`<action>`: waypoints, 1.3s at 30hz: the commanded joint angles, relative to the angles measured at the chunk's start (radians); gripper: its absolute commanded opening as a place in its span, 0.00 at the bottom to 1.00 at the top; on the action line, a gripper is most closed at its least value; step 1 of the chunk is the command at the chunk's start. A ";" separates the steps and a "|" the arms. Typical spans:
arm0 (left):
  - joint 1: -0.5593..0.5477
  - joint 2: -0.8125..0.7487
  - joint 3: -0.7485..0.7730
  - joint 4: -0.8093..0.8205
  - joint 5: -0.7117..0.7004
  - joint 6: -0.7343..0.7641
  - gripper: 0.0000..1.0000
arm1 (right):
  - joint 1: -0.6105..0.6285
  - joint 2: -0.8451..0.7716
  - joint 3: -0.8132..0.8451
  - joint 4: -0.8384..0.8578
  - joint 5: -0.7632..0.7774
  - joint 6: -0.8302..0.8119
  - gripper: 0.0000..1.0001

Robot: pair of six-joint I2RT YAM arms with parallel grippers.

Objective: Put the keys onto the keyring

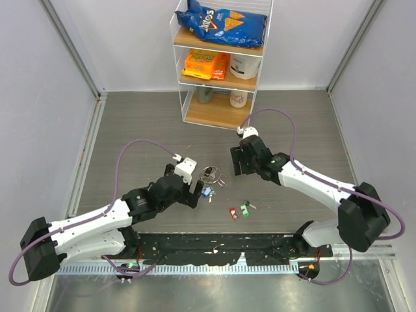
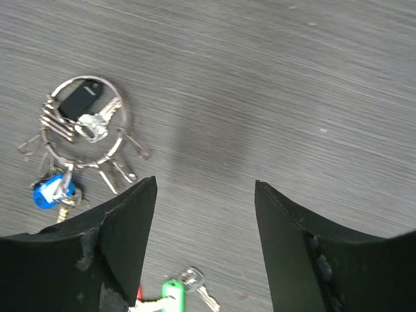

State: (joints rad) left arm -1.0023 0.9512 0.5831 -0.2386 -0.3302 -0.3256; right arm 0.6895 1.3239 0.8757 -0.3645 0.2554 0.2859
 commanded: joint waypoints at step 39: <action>0.091 -0.181 -0.197 0.131 0.094 -0.001 0.94 | 0.054 0.104 -0.141 0.294 -0.197 -0.014 0.55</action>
State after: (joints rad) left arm -0.9150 0.7933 0.3874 -0.1589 -0.2417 -0.3260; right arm 0.7250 1.4643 0.7425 -0.0910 0.0505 0.2794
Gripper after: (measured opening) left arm 0.939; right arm 0.563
